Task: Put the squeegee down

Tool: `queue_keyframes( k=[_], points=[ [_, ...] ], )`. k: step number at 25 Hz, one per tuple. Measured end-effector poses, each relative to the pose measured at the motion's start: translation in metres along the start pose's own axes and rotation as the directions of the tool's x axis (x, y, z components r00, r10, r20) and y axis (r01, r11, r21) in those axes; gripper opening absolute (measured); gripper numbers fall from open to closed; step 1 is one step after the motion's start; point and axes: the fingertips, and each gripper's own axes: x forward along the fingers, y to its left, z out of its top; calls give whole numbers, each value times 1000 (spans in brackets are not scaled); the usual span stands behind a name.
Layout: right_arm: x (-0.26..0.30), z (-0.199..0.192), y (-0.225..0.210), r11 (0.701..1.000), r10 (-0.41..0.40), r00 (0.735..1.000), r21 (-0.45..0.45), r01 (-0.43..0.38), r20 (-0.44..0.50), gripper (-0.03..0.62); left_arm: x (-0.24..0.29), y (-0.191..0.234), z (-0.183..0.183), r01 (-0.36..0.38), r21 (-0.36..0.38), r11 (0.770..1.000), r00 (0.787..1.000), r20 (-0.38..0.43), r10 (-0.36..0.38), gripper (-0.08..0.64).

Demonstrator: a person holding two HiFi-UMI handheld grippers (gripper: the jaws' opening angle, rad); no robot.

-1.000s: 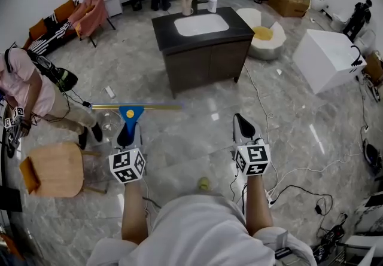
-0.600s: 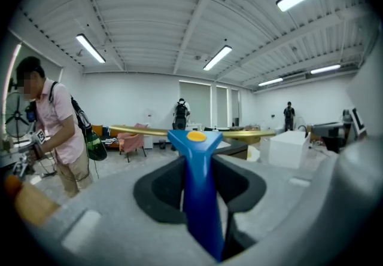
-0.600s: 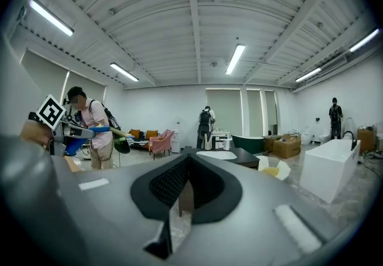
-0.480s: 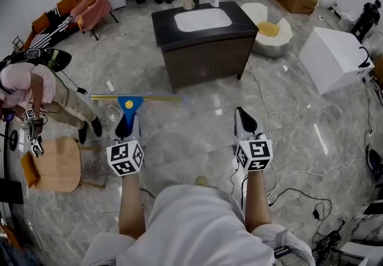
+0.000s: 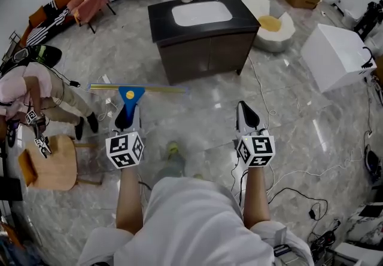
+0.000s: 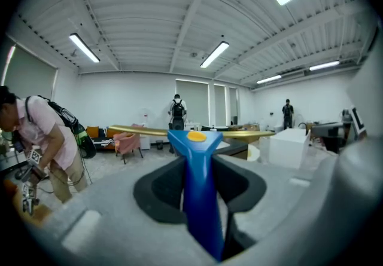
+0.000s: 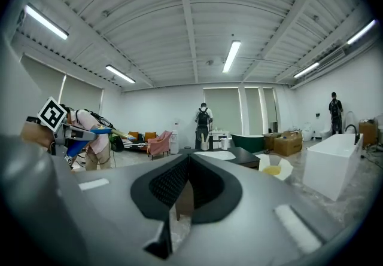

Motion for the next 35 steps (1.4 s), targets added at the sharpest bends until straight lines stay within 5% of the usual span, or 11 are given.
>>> queue_keyframes(
  k=[22,35],
  points=[
    [282,26,-15,999,-28,998,-31,26,-59,3,263,123,29,46,-53,998,998,-41,-48,129],
    [377,37,-11,998,-47,996,-38,44,-71,3,351,172,40,72,-75,995,996,-53,-76,129]
  ],
)
